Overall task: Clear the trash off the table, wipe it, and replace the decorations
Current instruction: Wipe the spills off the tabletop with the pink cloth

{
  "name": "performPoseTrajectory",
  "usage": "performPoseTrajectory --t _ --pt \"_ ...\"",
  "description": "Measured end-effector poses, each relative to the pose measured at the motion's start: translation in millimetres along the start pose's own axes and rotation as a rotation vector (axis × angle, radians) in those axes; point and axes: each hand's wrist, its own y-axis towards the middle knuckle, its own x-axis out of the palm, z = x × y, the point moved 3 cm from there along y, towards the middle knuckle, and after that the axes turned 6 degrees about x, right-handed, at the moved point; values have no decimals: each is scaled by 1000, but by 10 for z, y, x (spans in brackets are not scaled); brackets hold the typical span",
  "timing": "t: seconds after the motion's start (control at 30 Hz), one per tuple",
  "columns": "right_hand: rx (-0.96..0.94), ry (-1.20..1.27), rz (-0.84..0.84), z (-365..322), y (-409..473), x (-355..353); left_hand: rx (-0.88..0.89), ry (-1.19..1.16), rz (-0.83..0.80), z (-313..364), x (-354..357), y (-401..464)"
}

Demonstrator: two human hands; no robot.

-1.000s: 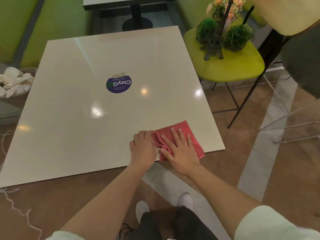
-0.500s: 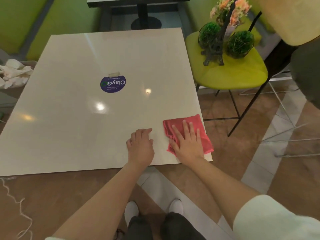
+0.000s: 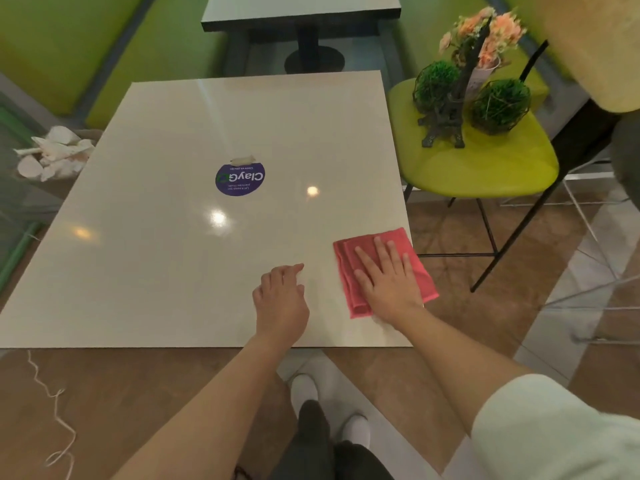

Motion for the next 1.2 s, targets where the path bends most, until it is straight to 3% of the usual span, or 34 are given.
performPoseTrajectory --t 0.1,0.23,0.4,0.6,0.7,0.83,0.97,1.2 --pt "25 -3 54 -207 -105 74 -10 -7 -10 -25 3 51" --pt "-111 33 54 -522 -270 158 3 -9 -17 15 31 178" --pt "-226 21 72 -346 -53 104 40 -52 -23 168 96 460" --pt "33 -4 19 -56 735 -158 104 -29 -4 214 109 834" --pt "129 17 94 -230 815 -175 105 -17 10 187 94 1018" --pt "9 62 90 -556 729 -116 94 -20 27 198 79 1263" --pt "-103 68 116 -403 804 -112 134 -52 20 349 108 1490" --pt "118 29 51 196 1318 -353 245 -40 -22 544 125 1740"
